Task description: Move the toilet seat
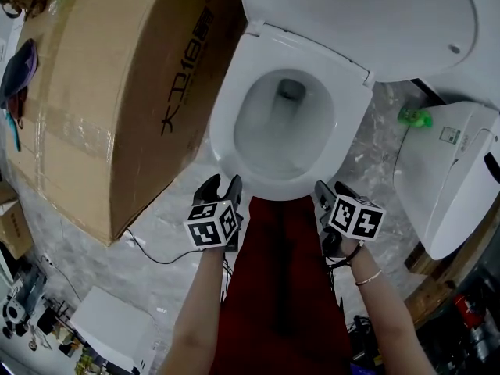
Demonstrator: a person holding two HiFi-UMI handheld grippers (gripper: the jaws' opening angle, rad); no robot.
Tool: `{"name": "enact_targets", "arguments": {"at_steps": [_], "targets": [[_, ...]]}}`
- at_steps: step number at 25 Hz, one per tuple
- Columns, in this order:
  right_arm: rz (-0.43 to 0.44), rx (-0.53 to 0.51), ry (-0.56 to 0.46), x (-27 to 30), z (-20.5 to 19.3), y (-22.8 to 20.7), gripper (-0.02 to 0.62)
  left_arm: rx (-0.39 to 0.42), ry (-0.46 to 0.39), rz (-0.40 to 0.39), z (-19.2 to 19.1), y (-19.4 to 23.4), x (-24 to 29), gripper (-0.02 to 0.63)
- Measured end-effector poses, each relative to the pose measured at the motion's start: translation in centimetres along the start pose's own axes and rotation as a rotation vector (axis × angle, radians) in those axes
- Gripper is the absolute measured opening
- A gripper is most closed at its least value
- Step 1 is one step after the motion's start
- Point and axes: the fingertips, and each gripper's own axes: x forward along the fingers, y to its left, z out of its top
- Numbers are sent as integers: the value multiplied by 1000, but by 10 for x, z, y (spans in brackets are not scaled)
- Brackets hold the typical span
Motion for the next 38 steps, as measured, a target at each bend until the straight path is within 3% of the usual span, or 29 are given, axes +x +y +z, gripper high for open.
{"name": "enact_targets", "arguments": {"at_steps": [5, 15, 25, 32, 38], "targets": [[4, 72, 55, 16, -9, -3, 258, -44, 33, -18, -2, 2, 17, 202], [11, 83, 108, 34, -16, 4, 262, -84, 88, -34, -6, 4, 33, 222], [26, 88, 120, 18, -15, 12, 262, -43, 117, -48, -1, -1, 13, 222], [78, 125, 98, -19, -8, 25, 262, 20, 102, -92, 16, -18, -28, 222], [101, 100, 71, -60, 2, 39, 262, 79, 83, -133, 40, -39, -71, 222]]}}
